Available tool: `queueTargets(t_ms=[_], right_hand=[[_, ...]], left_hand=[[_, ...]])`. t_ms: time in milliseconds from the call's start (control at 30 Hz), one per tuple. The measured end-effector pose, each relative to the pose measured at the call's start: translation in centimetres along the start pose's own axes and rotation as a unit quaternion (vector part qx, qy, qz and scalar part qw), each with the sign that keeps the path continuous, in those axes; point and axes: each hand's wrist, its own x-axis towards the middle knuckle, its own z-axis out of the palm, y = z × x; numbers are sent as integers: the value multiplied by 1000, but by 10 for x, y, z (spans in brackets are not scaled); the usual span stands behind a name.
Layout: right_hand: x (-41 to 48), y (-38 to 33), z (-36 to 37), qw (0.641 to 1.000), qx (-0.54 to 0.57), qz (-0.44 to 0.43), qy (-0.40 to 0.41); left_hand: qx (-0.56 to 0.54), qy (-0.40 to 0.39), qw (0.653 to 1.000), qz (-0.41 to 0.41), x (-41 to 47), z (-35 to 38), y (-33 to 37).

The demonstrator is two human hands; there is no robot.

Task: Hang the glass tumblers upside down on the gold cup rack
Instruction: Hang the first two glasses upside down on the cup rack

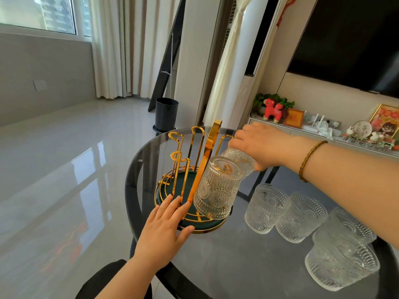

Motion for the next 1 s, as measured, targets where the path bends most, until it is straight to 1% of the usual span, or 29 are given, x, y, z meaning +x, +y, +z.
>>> queueTargets(t_ms=[100, 233, 367, 500, 767, 1000], right_hand=[[4, -2, 1, 997, 79, 8, -10], [5, -4, 0, 974, 222, 42, -17], [5, -5, 4, 954, 290, 61, -34], [4, -6, 7, 920, 380, 79, -45], [4, -2, 8, 889, 448, 92, -11], [0, -3, 5, 893, 442, 90, -14]], left_hand=[[-7, 2, 1000, 0, 0, 1, -1], [2, 2, 1000, -2, 2, 3, -2], [4, 2, 1000, -5, 2, 4, -3], [6, 3, 1000, -6, 3, 4, -3], [10, 4, 1000, -7, 3, 4, -3], [-11, 11, 1000, -9, 4, 2, -6]])
